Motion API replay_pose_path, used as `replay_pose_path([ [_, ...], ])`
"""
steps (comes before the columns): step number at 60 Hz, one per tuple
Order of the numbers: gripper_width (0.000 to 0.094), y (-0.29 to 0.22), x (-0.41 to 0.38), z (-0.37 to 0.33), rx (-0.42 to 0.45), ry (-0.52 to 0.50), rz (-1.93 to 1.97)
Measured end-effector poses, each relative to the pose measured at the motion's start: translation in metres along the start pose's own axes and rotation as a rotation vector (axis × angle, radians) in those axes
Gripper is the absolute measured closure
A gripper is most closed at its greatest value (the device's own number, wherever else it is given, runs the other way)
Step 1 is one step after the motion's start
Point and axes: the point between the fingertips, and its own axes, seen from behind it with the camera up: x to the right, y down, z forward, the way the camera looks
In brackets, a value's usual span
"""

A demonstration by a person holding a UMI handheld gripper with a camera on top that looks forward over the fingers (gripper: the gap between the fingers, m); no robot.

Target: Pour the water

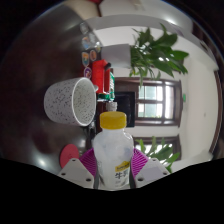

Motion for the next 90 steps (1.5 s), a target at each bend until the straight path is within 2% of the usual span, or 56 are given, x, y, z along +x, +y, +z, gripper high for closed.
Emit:
replay_pose_path([
  [20, 0.0526, -0.028, 0.026, 0.011, 0.003, 0.16, -0.471],
  [30, 0.0522, -0.028, 0.021, 0.011, -0.004, 0.17, -0.462],
  [37, 0.0522, -0.027, 0.03, 0.007, 0.023, 0.186, -0.383],
  [44, 0.0528, -0.016, 0.037, -0.001, 0.059, 0.13, -0.063],
  [59, 0.0509, 0.003, 0.034, -0.006, 0.163, -0.173, 0.828],
  [67, 0.0505, 0.017, 0.021, 0.008, 0.205, -0.275, 1.211],
  [77, 0.0508, 0.017, -0.004, 0.02, 0.237, -0.352, 1.444],
  [88, 0.0489, 0.018, -0.044, 0.034, 0.196, -0.359, 1.463],
  [90, 0.0504, 0.019, -0.04, 0.034, 0.223, -0.333, 1.481],
])
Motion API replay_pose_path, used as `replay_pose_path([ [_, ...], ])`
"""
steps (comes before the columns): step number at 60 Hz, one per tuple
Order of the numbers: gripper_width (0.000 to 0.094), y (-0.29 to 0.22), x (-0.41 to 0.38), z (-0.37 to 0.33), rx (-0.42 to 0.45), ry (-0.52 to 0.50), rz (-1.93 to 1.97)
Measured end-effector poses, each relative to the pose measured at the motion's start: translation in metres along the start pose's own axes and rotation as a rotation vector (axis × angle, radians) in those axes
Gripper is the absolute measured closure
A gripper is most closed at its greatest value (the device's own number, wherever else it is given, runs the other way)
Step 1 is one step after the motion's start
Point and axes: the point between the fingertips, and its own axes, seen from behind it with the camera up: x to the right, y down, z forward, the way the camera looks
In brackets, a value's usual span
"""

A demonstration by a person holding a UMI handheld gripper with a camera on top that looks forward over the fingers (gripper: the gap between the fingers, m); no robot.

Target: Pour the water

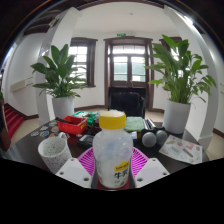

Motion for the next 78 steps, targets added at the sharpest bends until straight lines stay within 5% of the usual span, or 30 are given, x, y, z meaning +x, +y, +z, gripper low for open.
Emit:
replay_pose_path([
  [10, 0.0503, 0.002, 0.003, -0.002, 0.01, 0.015, 0.025],
  [21, 0.036, 0.005, 0.001, -0.007, -0.021, 0.026, 0.016],
  [29, 0.011, 0.006, 0.002, -0.032, -0.047, 0.052, 0.037],
  [54, 0.0093, 0.036, -0.041, -0.198, -0.096, 0.165, 0.125],
  [78, 0.0091, 0.0, -0.048, -0.272, -0.048, 0.25, 0.12],
])
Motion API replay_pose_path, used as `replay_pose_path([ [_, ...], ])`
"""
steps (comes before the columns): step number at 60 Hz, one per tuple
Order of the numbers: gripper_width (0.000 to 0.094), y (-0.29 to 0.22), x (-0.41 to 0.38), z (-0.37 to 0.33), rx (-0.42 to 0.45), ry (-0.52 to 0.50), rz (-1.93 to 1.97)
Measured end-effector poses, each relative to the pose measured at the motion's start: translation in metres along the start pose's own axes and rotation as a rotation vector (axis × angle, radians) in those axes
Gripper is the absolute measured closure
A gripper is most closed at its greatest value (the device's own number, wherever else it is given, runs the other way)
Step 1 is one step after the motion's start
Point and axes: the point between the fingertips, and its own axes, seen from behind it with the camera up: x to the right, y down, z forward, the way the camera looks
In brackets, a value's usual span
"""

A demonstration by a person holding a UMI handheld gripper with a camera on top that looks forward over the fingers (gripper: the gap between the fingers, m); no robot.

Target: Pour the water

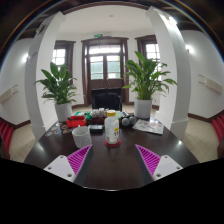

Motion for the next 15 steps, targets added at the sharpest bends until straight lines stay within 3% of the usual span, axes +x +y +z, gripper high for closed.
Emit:
replay_pose_path([
  [15, 0.0095, -0.022, -0.006, -0.018, 0.057, 0.006, -0.015],
])
